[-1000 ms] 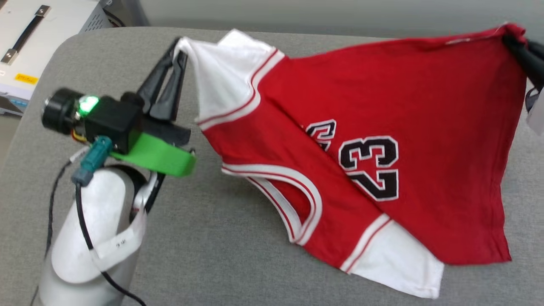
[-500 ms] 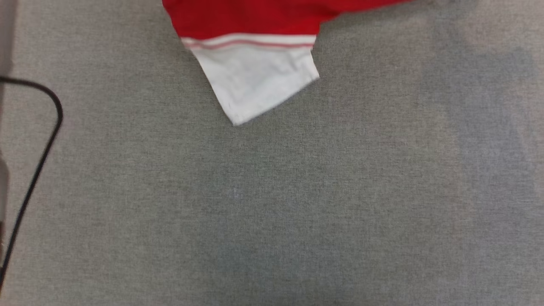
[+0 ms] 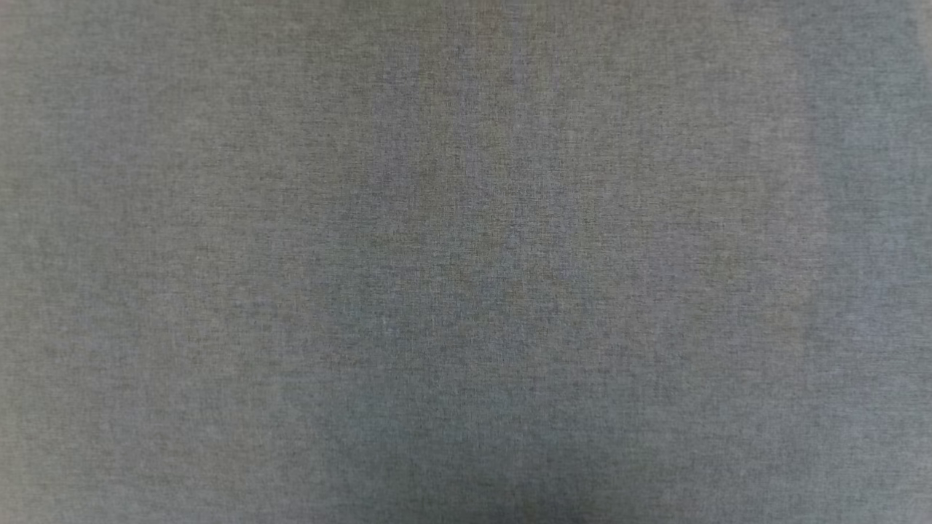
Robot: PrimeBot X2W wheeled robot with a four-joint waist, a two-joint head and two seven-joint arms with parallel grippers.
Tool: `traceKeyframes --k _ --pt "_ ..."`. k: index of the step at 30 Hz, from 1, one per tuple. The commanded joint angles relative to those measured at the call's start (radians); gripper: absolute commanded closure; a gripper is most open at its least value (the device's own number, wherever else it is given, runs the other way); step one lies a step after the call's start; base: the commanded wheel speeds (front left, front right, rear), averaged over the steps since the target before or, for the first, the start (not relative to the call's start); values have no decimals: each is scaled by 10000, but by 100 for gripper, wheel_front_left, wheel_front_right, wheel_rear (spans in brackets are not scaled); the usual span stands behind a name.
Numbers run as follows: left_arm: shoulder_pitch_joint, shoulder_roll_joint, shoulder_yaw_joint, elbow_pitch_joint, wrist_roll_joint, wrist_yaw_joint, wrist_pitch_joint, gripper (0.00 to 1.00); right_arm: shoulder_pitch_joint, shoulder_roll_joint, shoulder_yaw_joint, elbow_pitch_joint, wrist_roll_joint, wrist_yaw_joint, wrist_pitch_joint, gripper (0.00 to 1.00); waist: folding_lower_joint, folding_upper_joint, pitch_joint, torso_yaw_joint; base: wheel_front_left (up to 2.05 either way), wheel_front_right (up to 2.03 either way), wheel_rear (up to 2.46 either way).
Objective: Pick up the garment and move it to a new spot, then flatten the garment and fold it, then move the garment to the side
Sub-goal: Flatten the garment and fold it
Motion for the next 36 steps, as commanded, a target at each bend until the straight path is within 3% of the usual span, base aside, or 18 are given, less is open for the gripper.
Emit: traceKeyframes --k 1,9,17,26,36 --pt "57 -42 -120 196 -169 -28 -135 100 -7 116 161 192 143 -6 -198 100 -1 0 141 -15 0 0 0" --pt "1701 226 -474 582 -726 -28 -635 100 1260 262 1144 687 965 -6 -1083 100 -1 0 224 -46 0 0 0" --pt "4665 694 -213 -707 -890 210 -713 100 3437 -222 2364 164 1952 -6 -1737 100 -1 0 -544 154 0 0 0" --pt "9613 1147 49 -3153 -1059 1143 -717 100 6328 -1288 3523 -763 3049 -6 -2253 100 -1 0 -2045 349 0 0 0" --pt "14524 1404 -510 -4489 -1706 1970 -597 100 10080 -1929 4188 -1563 3729 -6 -2386 100 -1 0 -3775 379 0 0 0"
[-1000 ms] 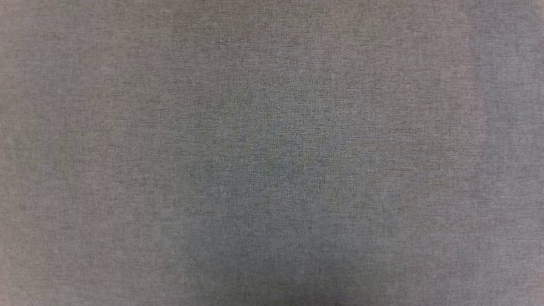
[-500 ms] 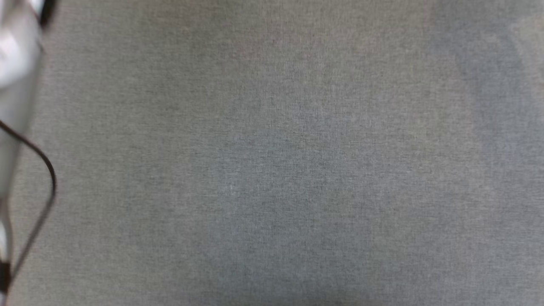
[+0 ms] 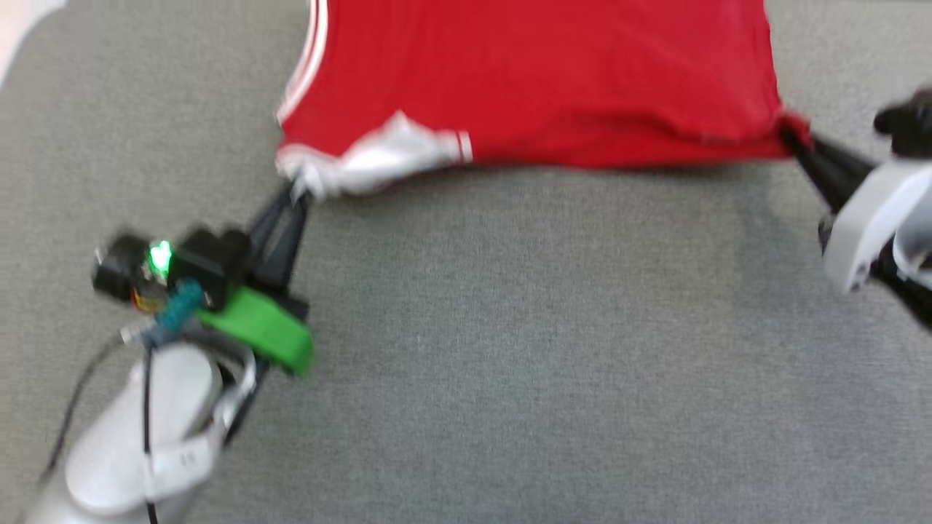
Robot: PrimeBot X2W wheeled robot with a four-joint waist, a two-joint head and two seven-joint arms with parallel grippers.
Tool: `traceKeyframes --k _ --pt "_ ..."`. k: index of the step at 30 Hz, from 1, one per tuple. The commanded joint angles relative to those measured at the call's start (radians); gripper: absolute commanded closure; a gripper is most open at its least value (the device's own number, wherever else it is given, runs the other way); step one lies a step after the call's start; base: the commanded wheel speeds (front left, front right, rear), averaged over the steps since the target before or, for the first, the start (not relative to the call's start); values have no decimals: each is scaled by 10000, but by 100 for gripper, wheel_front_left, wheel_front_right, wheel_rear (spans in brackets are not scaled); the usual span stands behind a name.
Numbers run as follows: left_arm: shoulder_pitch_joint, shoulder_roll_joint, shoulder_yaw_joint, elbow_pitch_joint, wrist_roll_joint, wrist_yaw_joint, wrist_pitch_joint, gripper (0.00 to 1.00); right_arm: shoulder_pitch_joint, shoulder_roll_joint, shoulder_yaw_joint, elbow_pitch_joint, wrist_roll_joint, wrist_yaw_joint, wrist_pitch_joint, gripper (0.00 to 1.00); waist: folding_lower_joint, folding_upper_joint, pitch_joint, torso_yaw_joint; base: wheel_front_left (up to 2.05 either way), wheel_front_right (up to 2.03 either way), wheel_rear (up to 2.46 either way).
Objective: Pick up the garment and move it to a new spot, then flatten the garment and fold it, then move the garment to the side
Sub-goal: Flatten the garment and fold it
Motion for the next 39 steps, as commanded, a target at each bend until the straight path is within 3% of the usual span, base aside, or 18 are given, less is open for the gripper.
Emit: traceKeyframes --k 1,9,25,34,39 --pt "495 80 -69 -144 -149 145 51 100 403 -114 39 -55 39 -6 -58 100 1 0 -947 82 0 0 0" --pt "3182 144 -656 -820 -725 693 370 100 3318 -516 -341 -177 489 -6 -300 100 1 0 -2158 408 0 0 0" --pt "6650 441 -1087 -1737 -2084 1426 866 100 8132 -443 -2693 -1381 199 -6 -28 100 1 0 -3035 208 0 0 0" --pt "6198 408 -1093 -1779 -1891 1346 796 100 9147 117 -4164 -2211 -323 -6 766 100 1 0 -2916 182 0 0 0" --pt "5147 517 -1164 -1526 -1551 837 952 100 9050 421 -4797 -2655 -547 -6 1190 100 1 0 -2782 127 0 0 0"
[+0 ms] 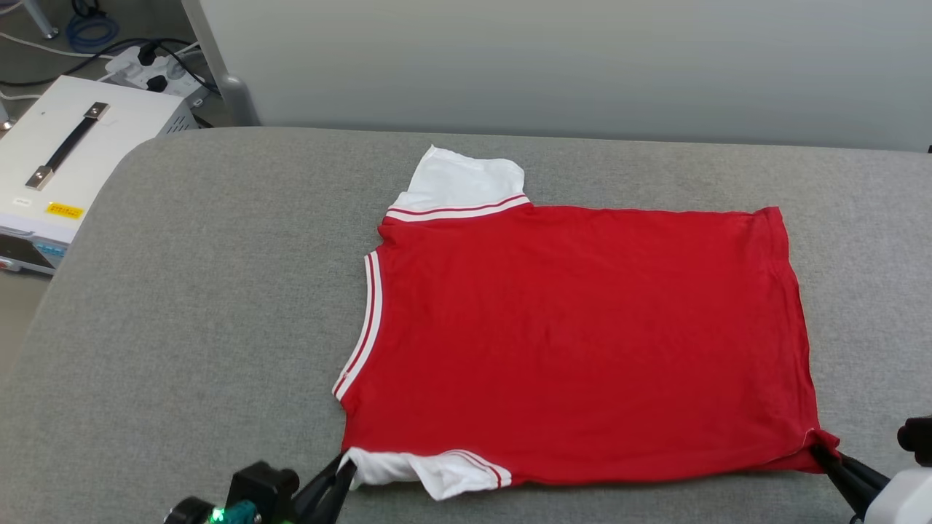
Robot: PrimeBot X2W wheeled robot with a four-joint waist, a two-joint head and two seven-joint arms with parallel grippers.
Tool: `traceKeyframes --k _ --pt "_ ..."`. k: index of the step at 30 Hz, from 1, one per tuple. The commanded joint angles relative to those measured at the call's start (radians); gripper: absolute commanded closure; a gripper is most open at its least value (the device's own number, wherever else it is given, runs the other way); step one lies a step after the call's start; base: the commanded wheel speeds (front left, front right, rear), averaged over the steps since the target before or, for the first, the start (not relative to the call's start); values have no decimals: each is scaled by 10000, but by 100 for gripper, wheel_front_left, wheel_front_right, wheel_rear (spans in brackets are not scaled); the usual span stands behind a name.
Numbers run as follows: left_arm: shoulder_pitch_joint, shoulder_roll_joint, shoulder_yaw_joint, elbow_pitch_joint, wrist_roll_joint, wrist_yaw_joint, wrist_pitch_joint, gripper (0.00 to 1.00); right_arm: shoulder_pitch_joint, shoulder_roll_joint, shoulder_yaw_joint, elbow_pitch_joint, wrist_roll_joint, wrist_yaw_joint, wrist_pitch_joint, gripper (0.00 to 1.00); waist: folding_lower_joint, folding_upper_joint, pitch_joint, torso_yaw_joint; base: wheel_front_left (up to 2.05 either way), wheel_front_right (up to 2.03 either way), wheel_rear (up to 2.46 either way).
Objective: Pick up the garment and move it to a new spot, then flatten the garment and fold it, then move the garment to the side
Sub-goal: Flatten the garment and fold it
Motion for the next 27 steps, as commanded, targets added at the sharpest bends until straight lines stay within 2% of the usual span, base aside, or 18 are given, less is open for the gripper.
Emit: traceKeyframes --k 1,7,14,21,27 --pt "-452 96 23 71 124 -170 48 100 -87 75 -163 -151 -100 -6 84 100 1 -1 88 -56 0 0 0" --pt "-2099 232 156 512 450 -792 321 100 -662 263 -702 -657 -230 -6 573 100 1 -1 657 -273 0 0 0" --pt "-3889 213 557 1255 254 -1527 550 100 -1906 542 -993 -868 -27 -6 1132 100 1 -1 1679 -647 0 0 0" --pt "-5458 -12 565 2625 360 -2176 594 100 -3543 492 -607 -407 -177 -6 1611 100 1 -1 2592 -778 0 0 0" --pt "-6366 -387 375 4129 371 -2532 353 100 -4649 563 -39 427 -228 -6 1818 100 1 -1 3071 -784 0 0 0"
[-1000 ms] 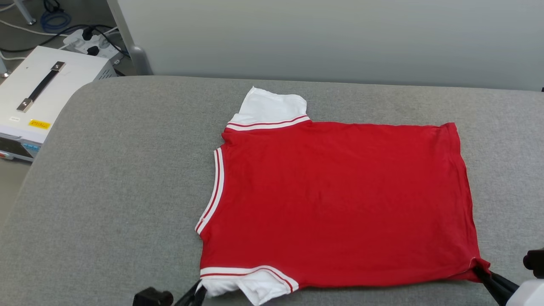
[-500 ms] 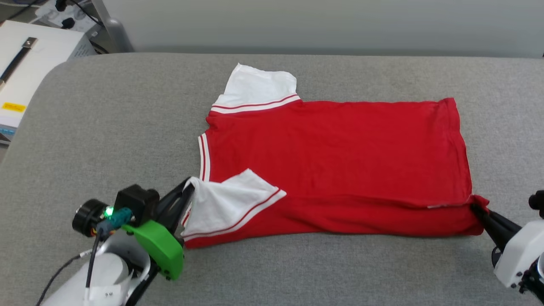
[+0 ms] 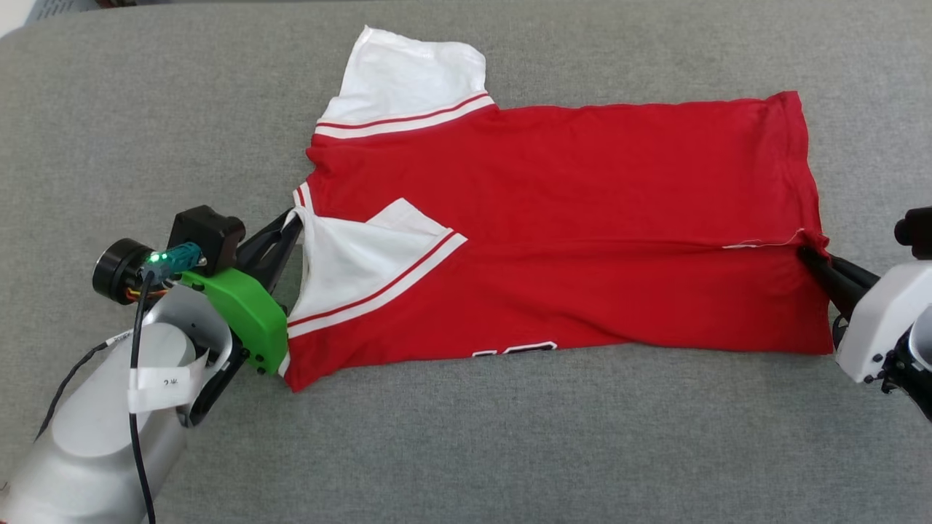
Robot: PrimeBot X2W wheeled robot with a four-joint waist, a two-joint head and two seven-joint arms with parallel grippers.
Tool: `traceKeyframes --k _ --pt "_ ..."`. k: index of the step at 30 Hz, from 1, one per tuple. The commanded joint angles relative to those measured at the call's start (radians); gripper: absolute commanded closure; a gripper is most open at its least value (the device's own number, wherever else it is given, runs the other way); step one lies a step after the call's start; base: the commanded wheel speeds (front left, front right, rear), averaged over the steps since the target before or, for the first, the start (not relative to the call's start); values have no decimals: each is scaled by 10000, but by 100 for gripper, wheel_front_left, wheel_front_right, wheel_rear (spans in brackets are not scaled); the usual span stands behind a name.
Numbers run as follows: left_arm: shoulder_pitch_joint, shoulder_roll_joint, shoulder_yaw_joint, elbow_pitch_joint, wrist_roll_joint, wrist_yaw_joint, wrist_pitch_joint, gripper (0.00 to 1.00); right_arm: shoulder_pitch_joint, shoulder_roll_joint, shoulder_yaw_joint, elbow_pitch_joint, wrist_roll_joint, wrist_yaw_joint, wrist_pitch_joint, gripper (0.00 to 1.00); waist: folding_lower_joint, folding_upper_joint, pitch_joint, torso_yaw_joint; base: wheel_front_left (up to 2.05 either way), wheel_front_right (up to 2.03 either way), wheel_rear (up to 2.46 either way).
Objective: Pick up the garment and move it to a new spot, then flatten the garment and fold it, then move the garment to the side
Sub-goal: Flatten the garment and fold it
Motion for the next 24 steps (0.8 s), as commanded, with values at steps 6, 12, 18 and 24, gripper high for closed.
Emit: traceKeyframes --k 6,12,18,24 --pt "-495 -473 -433 1532 -116 -249 -395 100 -800 140 906 1066 -45 -6 141 100 -1 0 530 -91 0 0 0" --pt "-551 -861 -892 2524 -271 -316 -804 100 -970 160 1412 1646 125 -6 -234 100 -1 0 376 -33 0 0 0" --pt "-519 -733 -703 2948 -387 -321 -1252 0 -744 39 1232 1420 449 -6 -1155 0 -1 0 -203 46 0 0 0" --pt "-447 -187 -326 2366 -480 -199 -1363 0 40 -350 663 877 376 -6 -1853 0 -1 0 -860 232 0 0 0"
